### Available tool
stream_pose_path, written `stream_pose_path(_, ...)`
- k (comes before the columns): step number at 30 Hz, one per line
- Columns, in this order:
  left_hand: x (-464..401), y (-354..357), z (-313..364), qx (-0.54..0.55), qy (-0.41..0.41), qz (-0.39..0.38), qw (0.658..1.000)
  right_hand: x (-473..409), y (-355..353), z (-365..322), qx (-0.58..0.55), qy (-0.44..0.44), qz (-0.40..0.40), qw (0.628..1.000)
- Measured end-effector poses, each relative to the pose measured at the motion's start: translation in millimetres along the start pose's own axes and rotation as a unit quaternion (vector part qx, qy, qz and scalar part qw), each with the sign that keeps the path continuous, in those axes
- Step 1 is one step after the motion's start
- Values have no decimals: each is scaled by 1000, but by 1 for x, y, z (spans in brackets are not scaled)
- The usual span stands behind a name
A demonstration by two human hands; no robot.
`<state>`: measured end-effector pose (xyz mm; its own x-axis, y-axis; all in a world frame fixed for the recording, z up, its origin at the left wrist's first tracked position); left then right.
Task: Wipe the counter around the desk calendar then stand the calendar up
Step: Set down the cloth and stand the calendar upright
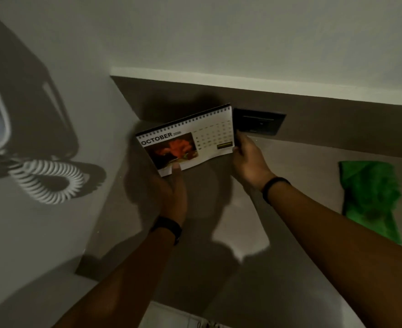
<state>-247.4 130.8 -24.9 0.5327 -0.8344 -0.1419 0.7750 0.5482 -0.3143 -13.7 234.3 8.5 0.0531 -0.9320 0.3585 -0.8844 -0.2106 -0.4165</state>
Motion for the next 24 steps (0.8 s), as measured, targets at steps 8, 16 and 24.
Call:
stream_pose_path(8,-26,5,-5,102,-16,-62,993,12,21,9,-69,38,37,996)
stream_pose_path(16,-75,15,-13,45,10,-130,990,40,38,18,-130,61,102,984)
stream_pose_path(24,-71,19,-14,25,20,-158,987,38,43,23,-99,85,88,988)
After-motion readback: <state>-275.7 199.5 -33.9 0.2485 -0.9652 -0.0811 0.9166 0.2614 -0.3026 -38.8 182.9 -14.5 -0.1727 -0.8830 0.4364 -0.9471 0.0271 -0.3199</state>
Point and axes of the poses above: each hand's wrist, its own x-axis away from the middle knuckle, its own y-axis out of the palm, z = x × y, the point moved 10 cm from there along -x, towards the middle knuckle, and after that the axes turned 13 degrees about y, right-handed, at the moved point
